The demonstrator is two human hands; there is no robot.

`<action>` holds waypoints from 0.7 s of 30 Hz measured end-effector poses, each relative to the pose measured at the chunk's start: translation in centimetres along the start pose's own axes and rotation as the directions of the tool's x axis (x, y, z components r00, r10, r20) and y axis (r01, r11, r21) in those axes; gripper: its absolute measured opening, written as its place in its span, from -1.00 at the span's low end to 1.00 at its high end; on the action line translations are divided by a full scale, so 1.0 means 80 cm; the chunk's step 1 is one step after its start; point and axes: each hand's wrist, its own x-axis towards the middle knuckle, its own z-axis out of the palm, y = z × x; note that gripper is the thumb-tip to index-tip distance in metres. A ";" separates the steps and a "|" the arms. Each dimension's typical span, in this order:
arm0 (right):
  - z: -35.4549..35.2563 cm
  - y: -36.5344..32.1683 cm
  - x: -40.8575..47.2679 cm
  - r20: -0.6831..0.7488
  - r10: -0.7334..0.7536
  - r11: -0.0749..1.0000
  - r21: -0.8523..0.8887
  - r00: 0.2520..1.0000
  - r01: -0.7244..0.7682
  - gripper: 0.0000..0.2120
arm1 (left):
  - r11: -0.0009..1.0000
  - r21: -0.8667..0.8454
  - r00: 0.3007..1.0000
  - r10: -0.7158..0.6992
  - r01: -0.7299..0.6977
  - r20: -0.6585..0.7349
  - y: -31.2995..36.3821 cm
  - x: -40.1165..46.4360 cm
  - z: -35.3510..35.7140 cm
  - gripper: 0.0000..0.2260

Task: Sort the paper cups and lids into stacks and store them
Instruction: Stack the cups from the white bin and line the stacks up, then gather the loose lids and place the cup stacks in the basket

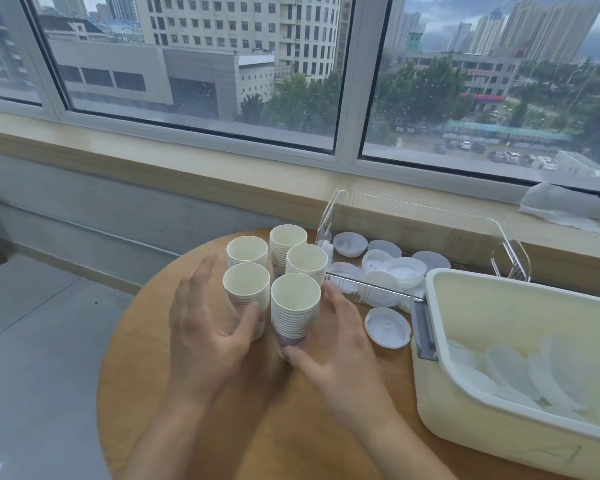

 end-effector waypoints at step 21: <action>-0.350 0.055 -0.112 -0.339 0.101 0.804 -0.526 0.935 -0.278 -0.39 | 0.947 -0.320 0.847 0.196 -0.032 0.494 0.212 -0.105 0.150 -0.41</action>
